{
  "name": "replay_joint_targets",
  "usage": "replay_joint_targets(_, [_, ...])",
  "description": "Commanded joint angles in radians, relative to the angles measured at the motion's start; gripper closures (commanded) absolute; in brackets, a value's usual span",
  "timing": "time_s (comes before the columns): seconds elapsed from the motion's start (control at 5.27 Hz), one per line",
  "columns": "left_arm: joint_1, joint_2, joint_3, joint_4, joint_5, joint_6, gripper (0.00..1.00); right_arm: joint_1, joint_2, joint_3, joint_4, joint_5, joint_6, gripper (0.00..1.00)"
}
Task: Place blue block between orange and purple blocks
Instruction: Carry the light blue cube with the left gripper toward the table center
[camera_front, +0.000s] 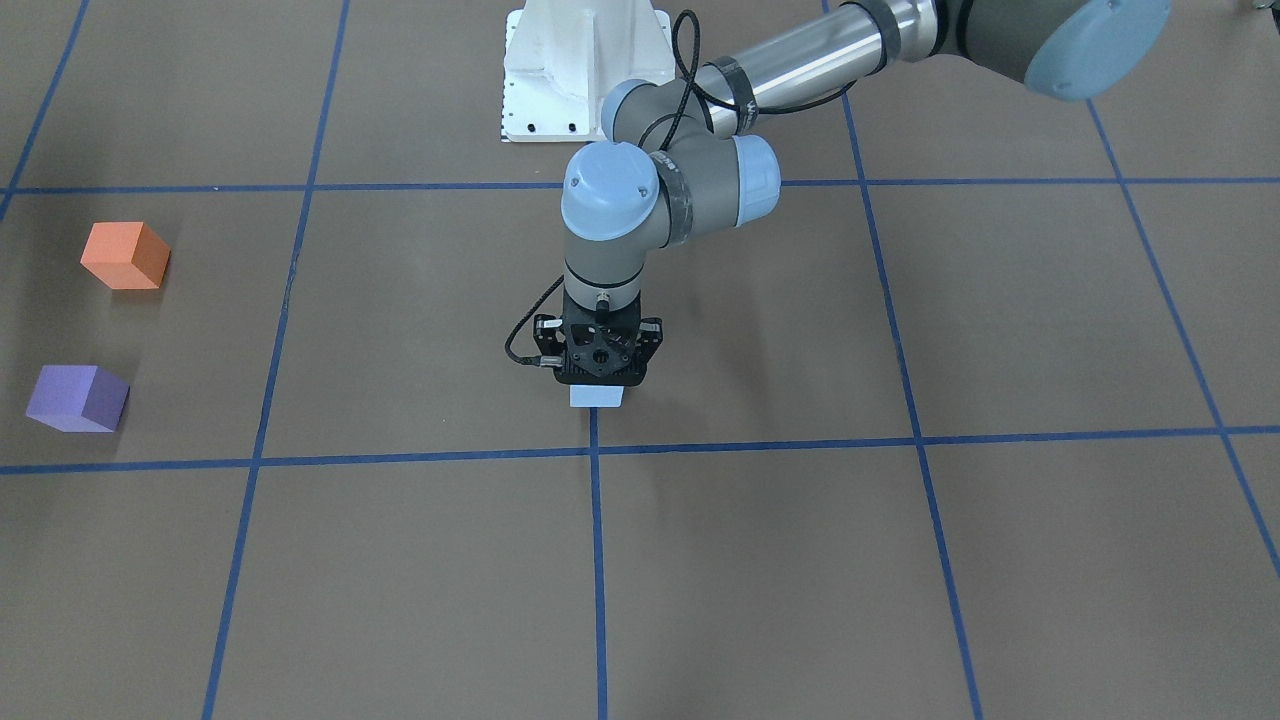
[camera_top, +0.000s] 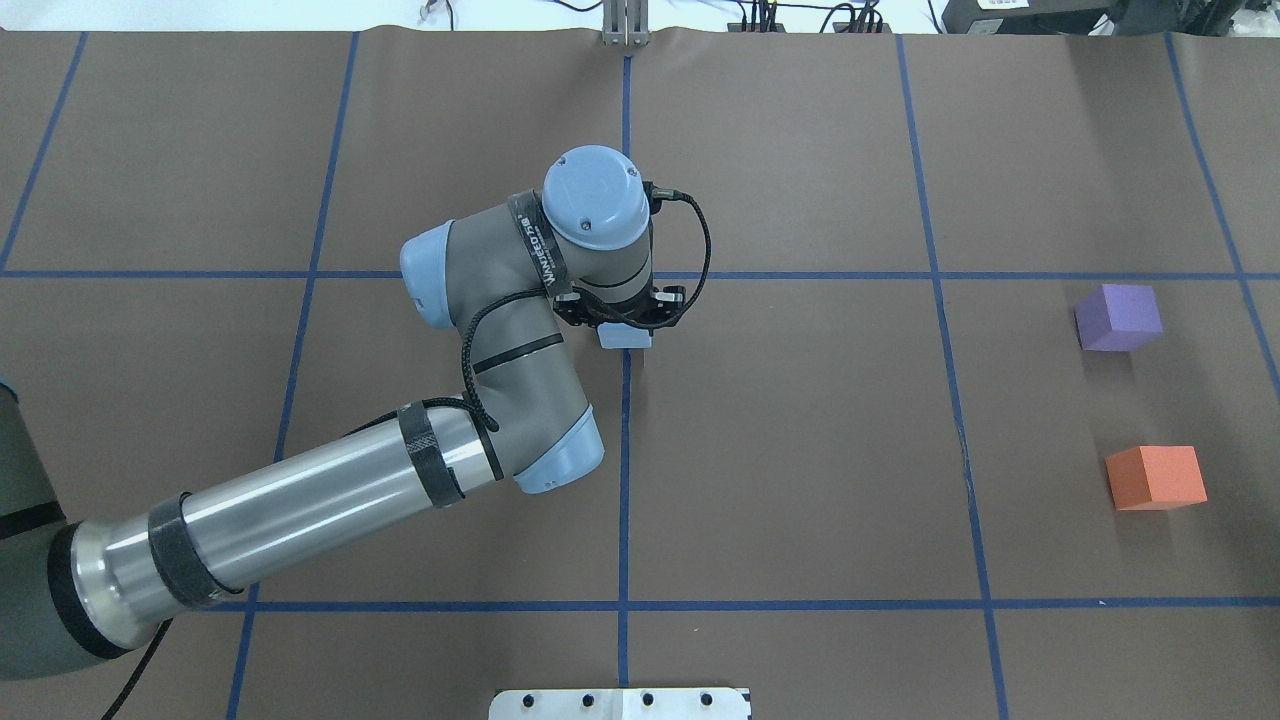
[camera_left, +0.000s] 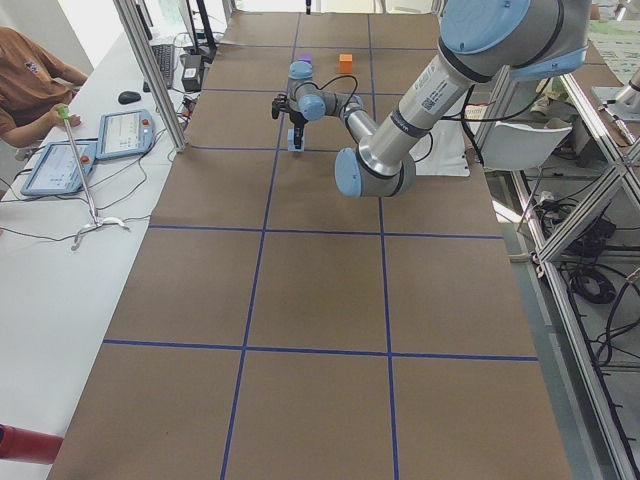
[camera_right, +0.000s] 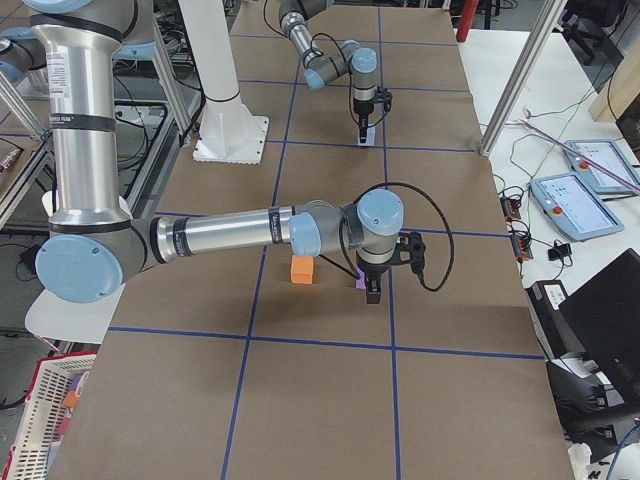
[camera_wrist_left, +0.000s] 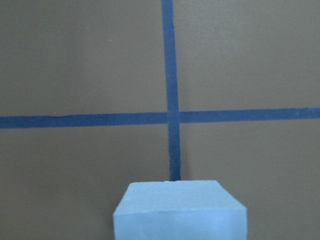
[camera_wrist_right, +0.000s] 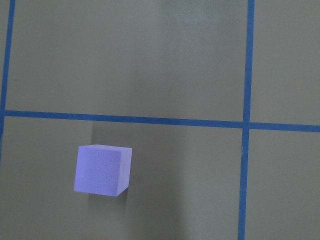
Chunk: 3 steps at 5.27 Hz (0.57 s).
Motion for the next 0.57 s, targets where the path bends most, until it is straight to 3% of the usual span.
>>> replay_joint_targets(0.0, [0.002, -0.004, 0.011, -0.009, 0.004, 0.002, 0.00, 0.000, 0.029, 0.000, -0.007, 0.003, 0.000, 0.00])
replay_joint_targets(0.38, [-0.068, 0.000, -0.031, 0.006, -0.040, 0.003, 0.00, -0.012, 0.098, 0.003, -0.016, -0.004, 0.052, 0.00])
